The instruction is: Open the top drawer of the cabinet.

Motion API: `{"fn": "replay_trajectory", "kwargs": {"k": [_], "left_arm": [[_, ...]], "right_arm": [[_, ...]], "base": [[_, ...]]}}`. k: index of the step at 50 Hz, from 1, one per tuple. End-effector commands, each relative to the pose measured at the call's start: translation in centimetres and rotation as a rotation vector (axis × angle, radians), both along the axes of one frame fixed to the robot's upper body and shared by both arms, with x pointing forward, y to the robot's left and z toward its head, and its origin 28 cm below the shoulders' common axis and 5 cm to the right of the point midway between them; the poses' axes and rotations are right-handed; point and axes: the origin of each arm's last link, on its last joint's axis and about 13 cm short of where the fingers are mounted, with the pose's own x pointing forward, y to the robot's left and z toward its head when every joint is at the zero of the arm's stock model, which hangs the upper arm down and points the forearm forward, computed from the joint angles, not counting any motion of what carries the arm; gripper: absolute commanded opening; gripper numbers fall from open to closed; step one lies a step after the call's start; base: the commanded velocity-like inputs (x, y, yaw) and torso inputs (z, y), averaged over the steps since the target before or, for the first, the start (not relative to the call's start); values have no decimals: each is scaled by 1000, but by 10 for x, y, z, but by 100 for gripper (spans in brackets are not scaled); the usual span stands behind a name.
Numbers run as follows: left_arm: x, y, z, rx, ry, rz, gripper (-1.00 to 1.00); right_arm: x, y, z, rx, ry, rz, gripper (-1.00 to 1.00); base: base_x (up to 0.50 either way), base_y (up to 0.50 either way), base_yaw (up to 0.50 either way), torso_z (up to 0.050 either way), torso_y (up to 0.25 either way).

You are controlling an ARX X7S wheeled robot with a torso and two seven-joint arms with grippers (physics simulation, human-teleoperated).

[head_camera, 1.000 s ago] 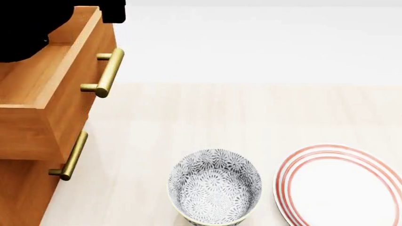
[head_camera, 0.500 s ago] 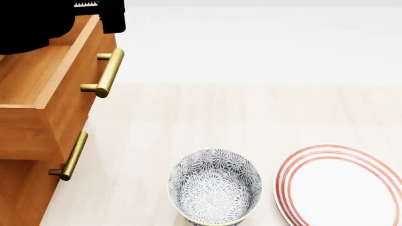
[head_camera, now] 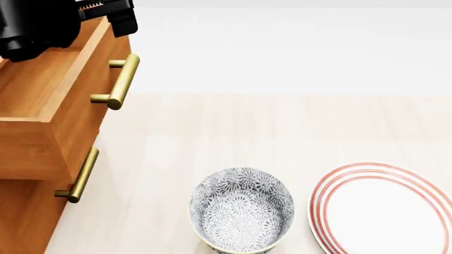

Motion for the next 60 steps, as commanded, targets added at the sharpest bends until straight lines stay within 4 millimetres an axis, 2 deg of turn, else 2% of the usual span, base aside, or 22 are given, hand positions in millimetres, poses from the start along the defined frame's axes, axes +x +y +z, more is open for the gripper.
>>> {"fn": "replay_trajectory", "kwargs": {"k": [1, 18, 32, 40, 60], "left_arm": [[0, -7, 7, -96, 3, -4, 100], [0, -5, 8, -182, 21, 29, 100], [4, -3, -4, -179, 35, 54, 100], [5, -3, -16, -248, 80, 49, 100], [1, -16, -19, -297, 95, -94, 100]], "right_arm": [[2, 0, 2, 7, -15, 0, 100], [1, 1, 1, 8, -13, 5, 100], [1, 1, 0, 8, -9, 7, 100], [1, 1, 0, 9, -7, 9, 100], [1, 1, 0, 10, -5, 8, 100]], "base": [[0, 0, 0, 0, 0], [0, 0, 0, 0, 0], [0, 0, 0, 0, 0], [0, 0, 0, 0, 0], [0, 0, 0, 0, 0]]}}
